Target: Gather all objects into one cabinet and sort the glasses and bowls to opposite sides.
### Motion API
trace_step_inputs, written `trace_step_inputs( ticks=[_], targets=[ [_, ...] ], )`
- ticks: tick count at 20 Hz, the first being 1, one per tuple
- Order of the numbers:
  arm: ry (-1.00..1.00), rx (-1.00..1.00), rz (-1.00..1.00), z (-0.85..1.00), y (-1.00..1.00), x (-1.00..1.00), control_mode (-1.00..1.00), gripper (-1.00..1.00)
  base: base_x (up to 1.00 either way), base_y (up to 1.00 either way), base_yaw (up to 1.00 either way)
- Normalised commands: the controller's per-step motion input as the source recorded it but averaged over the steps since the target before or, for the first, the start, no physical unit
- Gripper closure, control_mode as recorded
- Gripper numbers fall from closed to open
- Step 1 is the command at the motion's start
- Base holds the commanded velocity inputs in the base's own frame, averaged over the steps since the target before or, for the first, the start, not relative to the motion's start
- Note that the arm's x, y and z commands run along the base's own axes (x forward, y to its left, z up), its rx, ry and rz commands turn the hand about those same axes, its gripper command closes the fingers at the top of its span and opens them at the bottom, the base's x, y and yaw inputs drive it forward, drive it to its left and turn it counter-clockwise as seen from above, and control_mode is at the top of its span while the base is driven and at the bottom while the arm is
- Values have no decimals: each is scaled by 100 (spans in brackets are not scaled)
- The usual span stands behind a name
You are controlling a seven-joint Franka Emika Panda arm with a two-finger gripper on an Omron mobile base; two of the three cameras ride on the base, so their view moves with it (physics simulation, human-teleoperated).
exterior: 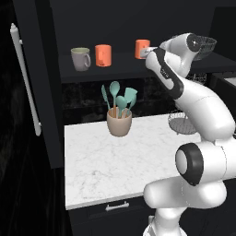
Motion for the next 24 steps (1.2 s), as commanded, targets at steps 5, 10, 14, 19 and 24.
trace_step_inputs(
  ticks=[5, 10, 14, 19, 24],
  targets=[
    [0, -8, 0, 0, 0, 20, -100, -100, 0, 0, 0],
    [0, -5, 0, 0, 0, 17, -100, -100, 0, 0, 0],
    [0, -1, 0, 0, 0, 29, -100, -100, 0, 0, 0],
    [0, 0, 0, 0, 0, 35, -100, -100, 0, 0, 0],
    [0, 0, 0, 0, 0, 26, -100, -100, 0, 0, 0]
  ],
)
